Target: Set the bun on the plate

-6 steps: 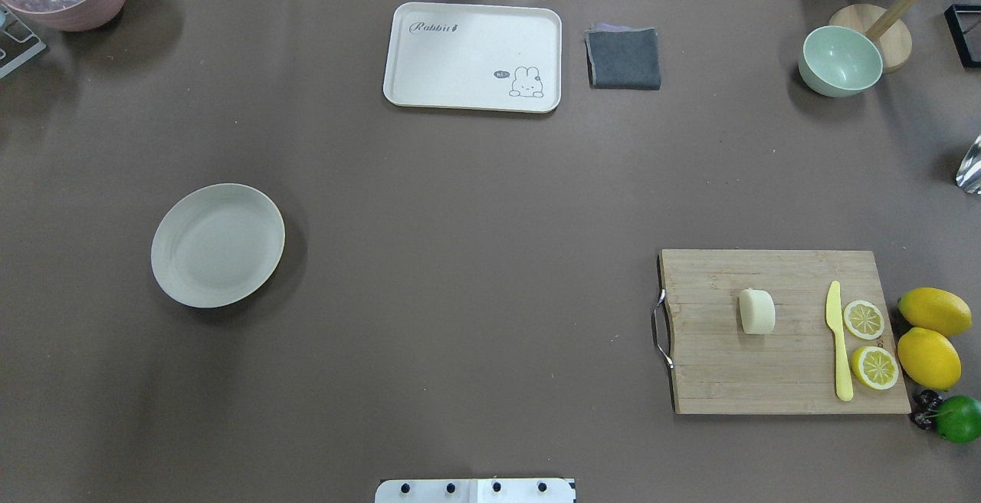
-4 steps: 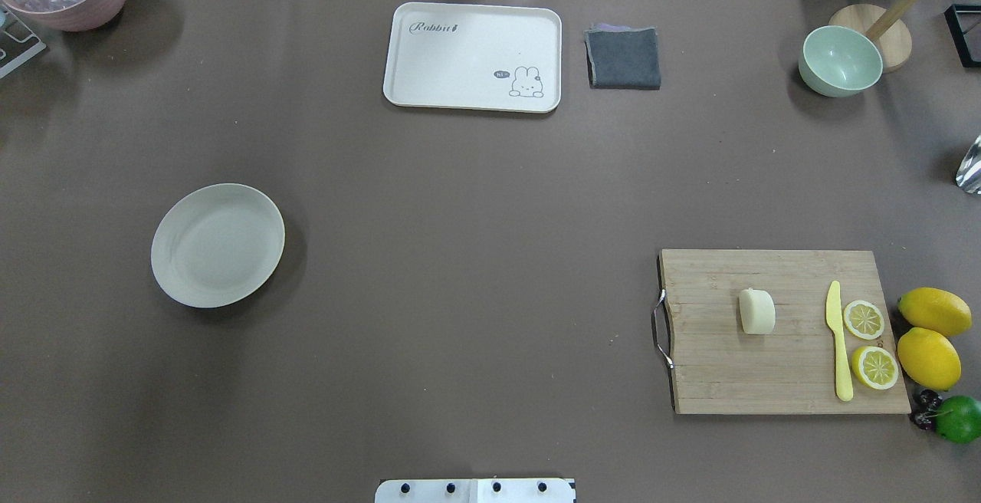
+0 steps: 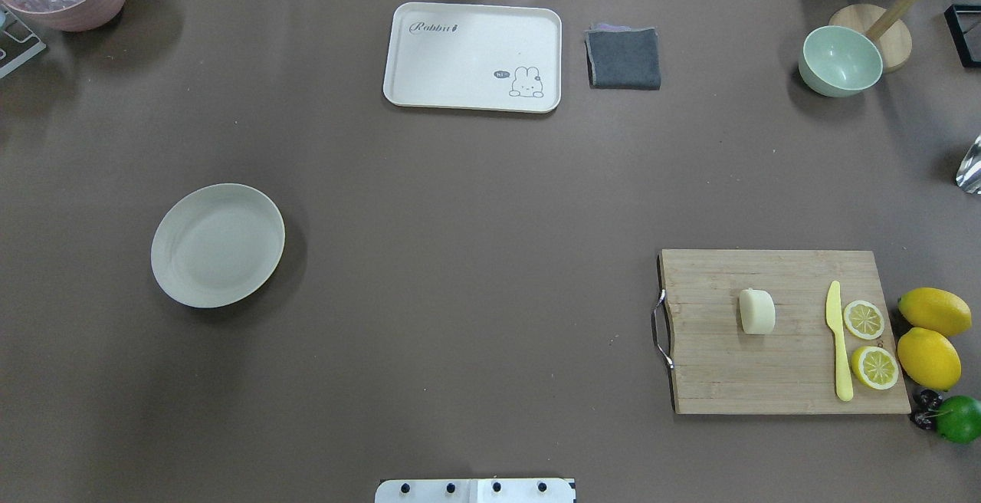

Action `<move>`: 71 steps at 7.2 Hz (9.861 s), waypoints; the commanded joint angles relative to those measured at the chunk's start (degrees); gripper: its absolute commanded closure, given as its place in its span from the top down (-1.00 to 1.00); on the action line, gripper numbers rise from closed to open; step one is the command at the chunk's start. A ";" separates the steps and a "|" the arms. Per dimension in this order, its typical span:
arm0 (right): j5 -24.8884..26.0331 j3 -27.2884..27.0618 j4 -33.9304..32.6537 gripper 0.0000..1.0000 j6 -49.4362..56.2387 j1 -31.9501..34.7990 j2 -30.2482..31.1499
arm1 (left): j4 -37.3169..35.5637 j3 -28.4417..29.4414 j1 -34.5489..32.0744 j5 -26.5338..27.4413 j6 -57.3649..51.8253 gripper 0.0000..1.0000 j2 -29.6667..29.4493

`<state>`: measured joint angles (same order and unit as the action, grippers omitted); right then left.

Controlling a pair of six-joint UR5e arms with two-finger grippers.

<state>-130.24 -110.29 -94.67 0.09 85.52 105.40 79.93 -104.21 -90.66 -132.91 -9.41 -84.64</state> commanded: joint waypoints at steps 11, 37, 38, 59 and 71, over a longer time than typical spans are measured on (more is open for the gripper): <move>-1.06 -4.60 4.23 1.00 -0.18 3.16 -4.76 | 15.59 1.45 0.04 -2.42 -0.25 0.96 -6.32; 0.69 -1.33 24.71 1.00 -30.76 -14.68 -3.71 | 63.59 14.73 41.44 5.91 76.95 -1.00 -12.80; 0.69 -1.33 24.71 1.00 -30.76 -14.68 -3.71 | 63.50 14.56 41.88 5.91 81.53 -1.00 -15.44; 24.24 -10.56 24.71 1.00 -72.51 -52.81 -9.08 | 5.96 0.49 17.82 -1.74 34.36 0.96 -23.64; 26.71 -3.52 33.42 -0.57 -71.19 -55.81 -9.68 | 6.29 1.81 15.95 -1.38 31.56 0.96 -22.58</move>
<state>-103.10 -113.43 -61.16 -71.10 29.30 96.49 86.22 -102.46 -74.68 -134.27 22.15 -107.24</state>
